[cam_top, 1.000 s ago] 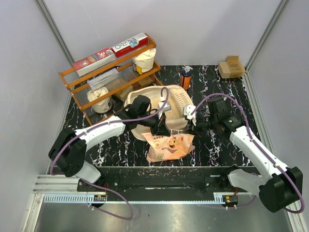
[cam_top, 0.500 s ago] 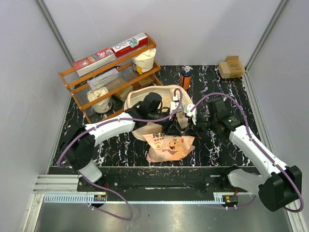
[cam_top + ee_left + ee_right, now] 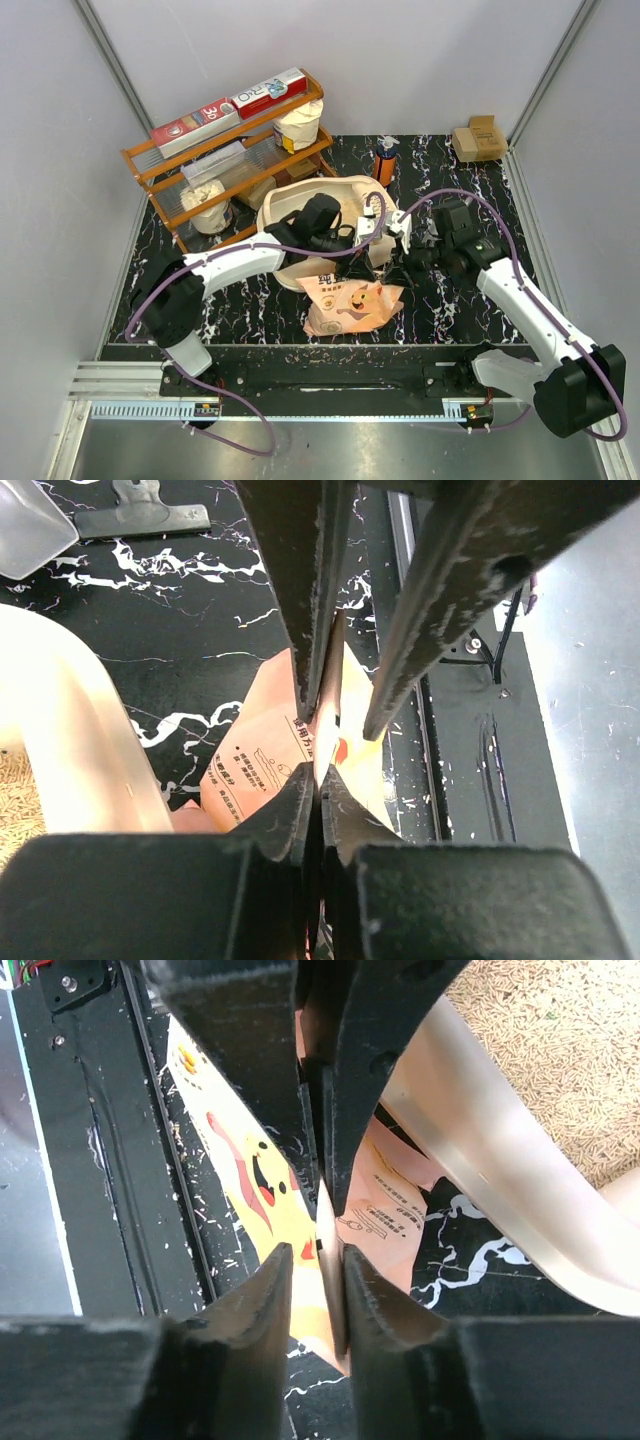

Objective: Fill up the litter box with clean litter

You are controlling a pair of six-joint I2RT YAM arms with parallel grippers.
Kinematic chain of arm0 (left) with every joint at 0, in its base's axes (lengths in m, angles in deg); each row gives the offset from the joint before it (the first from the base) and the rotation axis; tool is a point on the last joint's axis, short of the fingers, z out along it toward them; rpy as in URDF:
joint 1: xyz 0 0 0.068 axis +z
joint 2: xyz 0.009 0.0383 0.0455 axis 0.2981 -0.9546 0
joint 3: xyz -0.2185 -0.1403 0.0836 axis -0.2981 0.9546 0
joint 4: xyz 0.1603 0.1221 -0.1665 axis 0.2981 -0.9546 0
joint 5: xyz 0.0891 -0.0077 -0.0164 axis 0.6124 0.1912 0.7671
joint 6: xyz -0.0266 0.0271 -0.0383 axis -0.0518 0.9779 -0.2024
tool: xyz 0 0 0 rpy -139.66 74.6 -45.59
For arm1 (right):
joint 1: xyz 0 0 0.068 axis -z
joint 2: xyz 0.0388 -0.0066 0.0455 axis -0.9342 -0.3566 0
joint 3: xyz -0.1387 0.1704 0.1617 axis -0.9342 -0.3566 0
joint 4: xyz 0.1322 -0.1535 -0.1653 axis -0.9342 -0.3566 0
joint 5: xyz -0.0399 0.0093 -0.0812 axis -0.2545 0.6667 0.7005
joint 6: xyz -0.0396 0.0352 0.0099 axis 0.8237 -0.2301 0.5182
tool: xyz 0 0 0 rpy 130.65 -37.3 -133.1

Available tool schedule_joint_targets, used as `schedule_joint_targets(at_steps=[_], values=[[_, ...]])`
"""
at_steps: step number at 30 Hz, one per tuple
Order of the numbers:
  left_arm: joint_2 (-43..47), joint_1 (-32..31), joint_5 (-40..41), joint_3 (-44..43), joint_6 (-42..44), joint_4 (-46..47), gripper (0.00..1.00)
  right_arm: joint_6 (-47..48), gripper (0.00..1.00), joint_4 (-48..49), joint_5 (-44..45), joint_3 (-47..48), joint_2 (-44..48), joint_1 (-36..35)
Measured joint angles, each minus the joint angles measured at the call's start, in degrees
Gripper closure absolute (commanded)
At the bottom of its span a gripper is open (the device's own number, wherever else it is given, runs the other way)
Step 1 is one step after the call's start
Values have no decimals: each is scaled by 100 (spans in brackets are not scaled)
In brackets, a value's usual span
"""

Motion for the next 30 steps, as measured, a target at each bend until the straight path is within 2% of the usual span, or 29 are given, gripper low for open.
schedule_joint_targets(at_steps=[4,10,15,22,30], values=[[-20,7,15,-13,-199,28,100,-407,48,-203,129,306,35,280],[-70,61,-28,-13,-588,105,100,-1152,47,-389,404,1268,-203,2057],[-90,66,-72,-13,-726,125,100,-1139,46,-918,870,1440,-922,2927],[-92,68,-116,-13,-741,125,100,-774,47,-1355,1749,1379,-2057,3620],[-92,66,-120,-13,-739,122,100,-374,47,-1471,2151,1318,-2756,3777]])
